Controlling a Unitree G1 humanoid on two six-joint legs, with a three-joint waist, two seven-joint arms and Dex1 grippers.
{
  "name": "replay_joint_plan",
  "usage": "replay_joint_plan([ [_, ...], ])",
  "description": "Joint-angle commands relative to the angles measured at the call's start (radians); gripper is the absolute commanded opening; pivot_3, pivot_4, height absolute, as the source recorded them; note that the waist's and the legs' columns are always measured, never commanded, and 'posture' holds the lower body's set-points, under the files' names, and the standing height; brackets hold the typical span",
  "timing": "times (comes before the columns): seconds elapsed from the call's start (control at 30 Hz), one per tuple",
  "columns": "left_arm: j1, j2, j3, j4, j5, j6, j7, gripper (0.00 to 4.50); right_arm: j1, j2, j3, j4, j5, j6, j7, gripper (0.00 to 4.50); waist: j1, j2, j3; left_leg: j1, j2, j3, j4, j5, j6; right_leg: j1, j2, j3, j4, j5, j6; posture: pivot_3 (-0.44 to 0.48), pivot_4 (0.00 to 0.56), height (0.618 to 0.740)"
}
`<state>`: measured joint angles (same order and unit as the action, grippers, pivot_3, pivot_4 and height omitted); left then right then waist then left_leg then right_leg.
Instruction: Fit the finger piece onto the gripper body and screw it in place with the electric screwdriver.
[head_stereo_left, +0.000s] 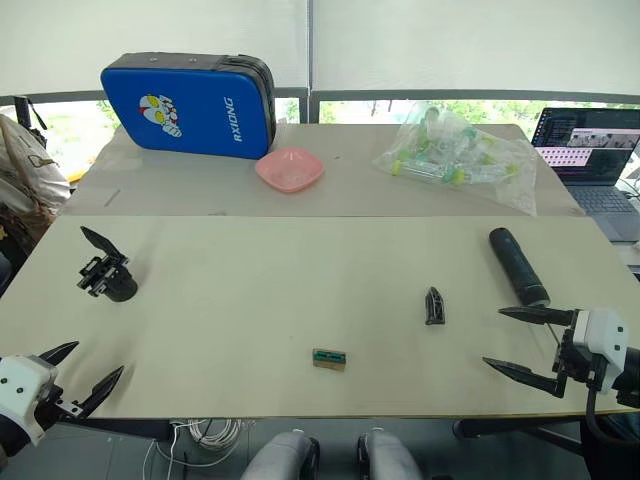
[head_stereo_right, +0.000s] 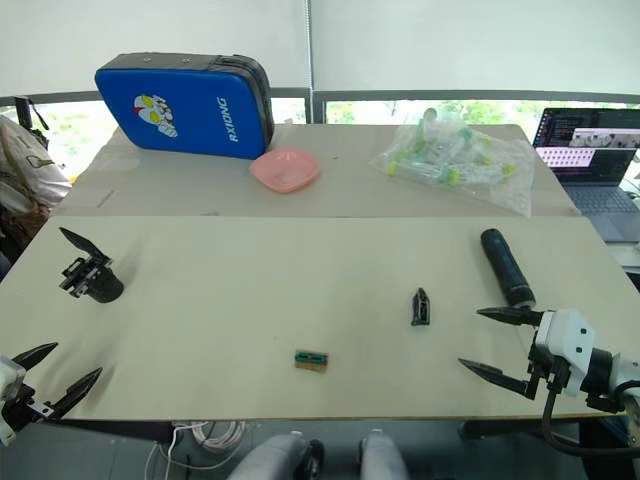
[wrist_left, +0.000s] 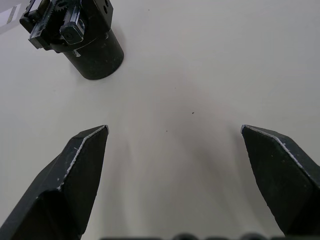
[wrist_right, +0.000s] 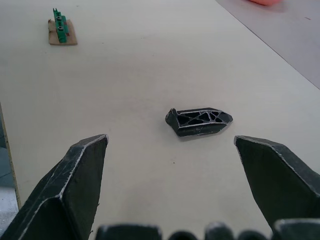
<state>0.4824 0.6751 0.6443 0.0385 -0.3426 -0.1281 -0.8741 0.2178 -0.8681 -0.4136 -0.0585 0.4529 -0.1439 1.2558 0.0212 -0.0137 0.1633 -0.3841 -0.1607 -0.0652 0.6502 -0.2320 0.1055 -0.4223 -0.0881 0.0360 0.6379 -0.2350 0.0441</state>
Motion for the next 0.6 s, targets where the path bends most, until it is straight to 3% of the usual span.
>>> replay_joint_plan([
  [0.03, 0.011, -0.006, 0.058, -0.013, -0.053, 0.024, 0.02, 4.5, -0.027, 0.016, -0.004, -0.042, 0.026, 0.012, -0.031, 4.47, 0.0, 0.0, 0.0, 0.0, 0.0, 0.0, 0.0, 0.0, 0.0, 0.0, 0.0, 0.0, 0.0, 0.0, 0.0, 0.0, 0.15, 0.74],
  [0.17, 0.015, -0.09, 0.176, -0.021, -0.213, 0.108, 0.085, 4.5, -0.086, 0.093, 0.035, -0.164, 0.101, 0.061, -0.098, 4.47, -0.016, -0.002, 0.0, 0.0, 0.001, 0.0, 0.0, 0.0, 0.0, -0.001, 0.0, 0.0, 0.001, 0.0, 0.0, 0.0, 0.15, 0.74],
  [0.37, 0.01, -0.175, 0.261, 0.039, -0.257, 0.114, 0.191, 4.5, -0.163, 0.186, 0.072, -0.28, 0.189, 0.059, -0.118, 4.47, -0.008, -0.004, 0.0, 0.001, 0.001, 0.0, 0.0, 0.0, -0.001, -0.001, 0.0, -0.002, 0.001, 0.0, 0.0, 0.0, 0.15, 0.74],
  [0.6, 0.001, -0.201, 0.266, 0.042, -0.302, 0.124, 0.202, 4.5, -0.194, 0.237, 0.146, -0.318, 0.158, -0.022, -0.084, 4.47, 0.007, -0.011, -0.002, 0.001, 0.001, 0.0, 0.0, 0.0, -0.001, 0.0, 0.0, -0.004, -0.003, 0.003, 0.0, 0.0, 0.15, 0.74],
])
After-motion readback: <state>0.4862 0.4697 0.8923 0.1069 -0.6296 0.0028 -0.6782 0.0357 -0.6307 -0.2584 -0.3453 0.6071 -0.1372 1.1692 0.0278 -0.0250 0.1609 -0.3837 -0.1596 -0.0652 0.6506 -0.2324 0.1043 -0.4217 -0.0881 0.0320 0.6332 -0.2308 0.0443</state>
